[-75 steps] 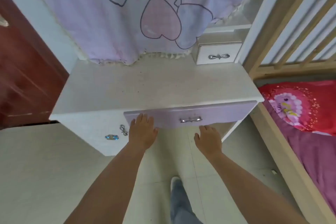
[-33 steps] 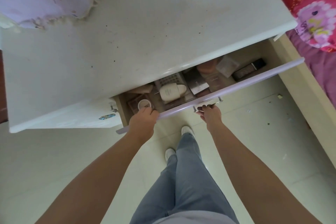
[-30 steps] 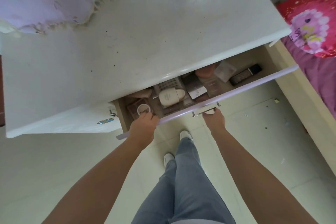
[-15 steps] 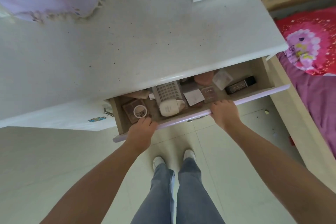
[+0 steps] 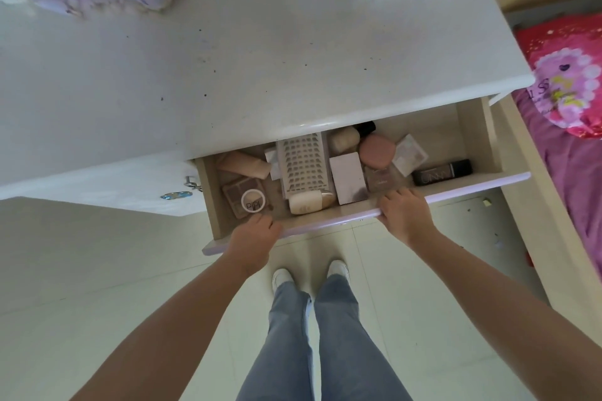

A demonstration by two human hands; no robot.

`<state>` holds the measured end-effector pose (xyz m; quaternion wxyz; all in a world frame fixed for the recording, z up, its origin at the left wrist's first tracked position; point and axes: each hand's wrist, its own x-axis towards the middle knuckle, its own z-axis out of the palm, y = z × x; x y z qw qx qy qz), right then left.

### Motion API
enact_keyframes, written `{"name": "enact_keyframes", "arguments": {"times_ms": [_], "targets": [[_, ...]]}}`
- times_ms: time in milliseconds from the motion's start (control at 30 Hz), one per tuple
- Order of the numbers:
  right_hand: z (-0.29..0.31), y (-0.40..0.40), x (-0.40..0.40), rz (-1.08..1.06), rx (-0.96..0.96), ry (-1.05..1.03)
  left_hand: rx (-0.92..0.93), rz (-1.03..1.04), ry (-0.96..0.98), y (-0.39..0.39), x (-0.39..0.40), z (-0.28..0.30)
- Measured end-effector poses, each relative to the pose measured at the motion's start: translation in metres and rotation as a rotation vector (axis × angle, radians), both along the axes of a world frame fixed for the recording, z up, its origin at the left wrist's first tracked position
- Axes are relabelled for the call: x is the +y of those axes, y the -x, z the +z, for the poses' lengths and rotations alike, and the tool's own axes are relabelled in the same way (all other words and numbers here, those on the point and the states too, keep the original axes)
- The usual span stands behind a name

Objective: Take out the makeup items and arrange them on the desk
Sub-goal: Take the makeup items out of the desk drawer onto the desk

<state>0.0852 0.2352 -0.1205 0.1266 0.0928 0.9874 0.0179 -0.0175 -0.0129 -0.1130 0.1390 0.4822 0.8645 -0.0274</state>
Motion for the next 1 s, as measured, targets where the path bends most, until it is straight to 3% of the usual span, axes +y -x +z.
{"name": "enact_keyframes", "arguments": {"times_ms": [167,233,333,467,733,900,1000], "targets": [[-0.006,0.006,-0.001,-0.057,-0.363,0.187,-0.073,0.074,0.037,0.000,0.001,0.002],[-0.004,0.016,-0.005,-0.034,-0.363,0.324,-0.068,0.166,0.029,0.002,-0.003,0.006],[-0.002,0.047,-0.020,-0.043,-0.293,0.504,-0.134,0.465,0.016,0.012,-0.008,0.007],[-0.006,0.093,-0.056,0.035,-0.278,0.411,-0.195,0.703,0.168,0.040,-0.001,-0.007],[-0.050,0.110,-0.082,0.036,-0.393,0.169,-0.345,0.641,0.243,0.073,0.019,-0.061],[-0.051,0.110,-0.072,0.003,-0.465,0.319,-0.420,0.590,0.289,0.071,0.017,-0.068],[-0.029,0.114,-0.067,-0.060,-0.526,0.457,-0.500,0.621,0.167,0.074,0.008,-0.058]]}}
